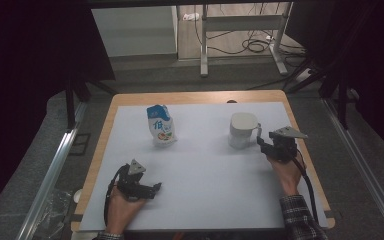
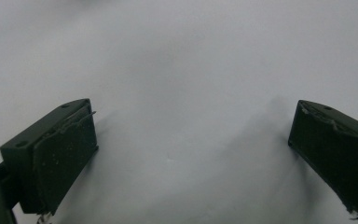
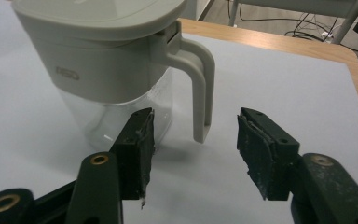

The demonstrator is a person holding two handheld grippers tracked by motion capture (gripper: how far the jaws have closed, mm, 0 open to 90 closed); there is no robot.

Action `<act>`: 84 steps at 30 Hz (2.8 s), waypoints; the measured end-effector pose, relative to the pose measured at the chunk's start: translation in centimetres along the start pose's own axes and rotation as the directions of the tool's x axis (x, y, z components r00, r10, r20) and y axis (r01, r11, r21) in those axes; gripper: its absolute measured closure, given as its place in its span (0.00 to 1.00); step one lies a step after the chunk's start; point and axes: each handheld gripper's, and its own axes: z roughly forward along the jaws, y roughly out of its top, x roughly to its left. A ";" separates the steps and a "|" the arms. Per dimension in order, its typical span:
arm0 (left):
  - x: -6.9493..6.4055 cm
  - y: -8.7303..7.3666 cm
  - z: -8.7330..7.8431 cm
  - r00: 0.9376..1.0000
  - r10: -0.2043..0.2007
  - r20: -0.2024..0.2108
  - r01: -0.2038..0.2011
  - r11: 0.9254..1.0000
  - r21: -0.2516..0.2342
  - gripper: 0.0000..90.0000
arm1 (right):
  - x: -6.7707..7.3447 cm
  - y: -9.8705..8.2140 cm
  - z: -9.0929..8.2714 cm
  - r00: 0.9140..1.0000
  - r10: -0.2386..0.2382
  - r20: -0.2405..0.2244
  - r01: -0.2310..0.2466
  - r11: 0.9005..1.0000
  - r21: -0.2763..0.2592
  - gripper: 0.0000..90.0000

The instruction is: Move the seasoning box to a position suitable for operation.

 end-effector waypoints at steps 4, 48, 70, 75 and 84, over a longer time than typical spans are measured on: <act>0.0 0.0 0.0 1.000 0.000 0.000 0.000 1.000 0.000 0.01 | 0.0 0.3 0.8 1.000 -0.005 0.022 0.004 1.000 0.031 0.56; 0.0 0.0 0.0 1.000 -0.001 0.001 0.001 1.000 -0.002 0.01 | 1.2 0.9 4.9 0.987 0.009 0.158 -0.010 1.000 0.008 0.89; 0.0 0.0 0.0 1.000 0.000 0.001 0.000 1.000 -0.002 0.01 | 1.7 1.6 2.8 0.997 0.080 0.015 -0.080 0.997 -0.025 0.90; 0.0 0.0 0.0 1.000 -0.001 0.001 0.001 1.000 -0.002 0.01 | 2.2 1.4 1.9 0.997 0.075 -0.019 -0.075 0.997 -0.014 0.89; 0.0 0.0 0.0 1.000 0.000 0.001 0.000 1.000 -0.002 0.01 | 3.5 0.3 0.8 0.995 0.070 -0.069 -0.071 0.998 0.001 0.89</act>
